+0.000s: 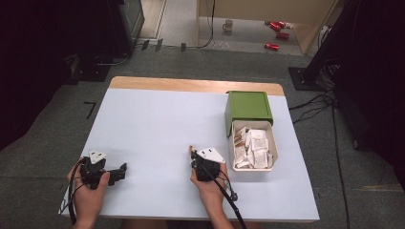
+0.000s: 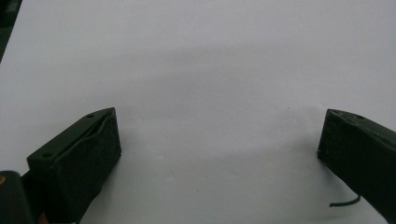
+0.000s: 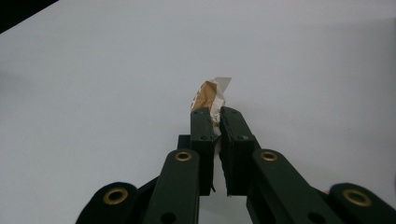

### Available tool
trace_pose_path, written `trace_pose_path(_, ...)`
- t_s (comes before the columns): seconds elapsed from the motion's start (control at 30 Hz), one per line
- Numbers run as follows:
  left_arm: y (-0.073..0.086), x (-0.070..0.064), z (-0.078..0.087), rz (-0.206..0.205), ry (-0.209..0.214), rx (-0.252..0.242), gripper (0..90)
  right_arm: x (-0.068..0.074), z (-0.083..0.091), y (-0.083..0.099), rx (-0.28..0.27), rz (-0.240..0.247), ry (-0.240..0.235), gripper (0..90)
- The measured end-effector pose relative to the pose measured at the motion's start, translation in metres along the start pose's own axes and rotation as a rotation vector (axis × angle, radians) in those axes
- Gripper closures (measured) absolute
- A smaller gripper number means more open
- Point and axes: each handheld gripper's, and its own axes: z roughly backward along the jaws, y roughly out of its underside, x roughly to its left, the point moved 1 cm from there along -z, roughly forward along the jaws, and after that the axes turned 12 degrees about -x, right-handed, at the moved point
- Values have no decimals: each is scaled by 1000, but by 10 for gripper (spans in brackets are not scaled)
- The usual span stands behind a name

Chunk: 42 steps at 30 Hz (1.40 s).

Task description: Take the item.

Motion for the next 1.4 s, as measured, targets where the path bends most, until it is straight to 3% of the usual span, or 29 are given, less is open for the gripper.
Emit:
trace_pose_path(0.23,0,0,0,0,-1,0,0,-4,4,1,0,0,11,830)
trace_pose_path(0.73,0,0,0,1,0,-2,0,-9,17,-10,-37,-22,-2,603)
trace_pose_path(0.9,0,0,0,0,0,0,0,-5,24,-18,-63,-1,-20,551)
trace_pose_path(1.2,0,0,0,0,0,-1,0,-6,36,-36,-137,-44,-46,538)
trace_pose_path(1.4,0,0,0,-1,0,1,0,-9,42,-47,-174,-37,-42,533)
